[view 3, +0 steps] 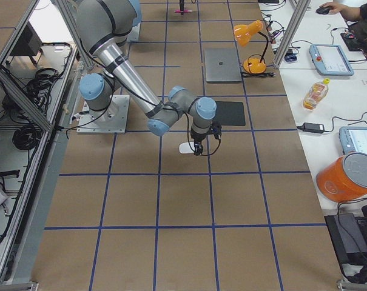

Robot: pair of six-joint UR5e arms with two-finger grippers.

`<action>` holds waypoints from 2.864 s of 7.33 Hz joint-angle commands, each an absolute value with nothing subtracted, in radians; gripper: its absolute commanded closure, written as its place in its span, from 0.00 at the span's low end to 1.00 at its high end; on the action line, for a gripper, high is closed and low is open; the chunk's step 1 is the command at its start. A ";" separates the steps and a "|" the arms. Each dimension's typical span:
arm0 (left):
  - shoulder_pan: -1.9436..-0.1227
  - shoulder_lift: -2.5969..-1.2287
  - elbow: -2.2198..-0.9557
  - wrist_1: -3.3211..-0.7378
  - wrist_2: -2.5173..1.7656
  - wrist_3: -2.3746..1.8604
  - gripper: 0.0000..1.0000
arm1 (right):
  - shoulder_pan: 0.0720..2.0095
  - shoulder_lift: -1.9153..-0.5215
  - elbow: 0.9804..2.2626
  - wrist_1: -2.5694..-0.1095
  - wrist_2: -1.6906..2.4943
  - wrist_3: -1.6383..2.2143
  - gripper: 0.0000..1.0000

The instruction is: Place pen and mouse around notebook

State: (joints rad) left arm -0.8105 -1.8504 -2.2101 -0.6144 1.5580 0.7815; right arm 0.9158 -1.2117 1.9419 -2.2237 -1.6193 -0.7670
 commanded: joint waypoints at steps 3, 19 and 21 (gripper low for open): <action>-0.804 -1.848 -2.210 -0.612 1.555 0.778 1.00 | 0.916 -1.200 1.954 -2.227 -1.623 -0.775 0.10; -1.975 -1.836 -2.059 -0.802 1.606 -1.742 1.00 | 1.231 -1.171 1.780 -2.212 -1.609 -0.321 0.62; -2.066 -1.937 -1.914 -0.885 1.602 -1.886 1.00 | 1.323 -1.116 1.703 -2.210 -1.577 -0.168 0.61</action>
State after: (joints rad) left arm -2.0135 -1.8699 -1.9991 -0.8406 1.6032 -1.7936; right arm 1.2630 -1.1502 1.7522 -2.2115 -1.5887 -0.2663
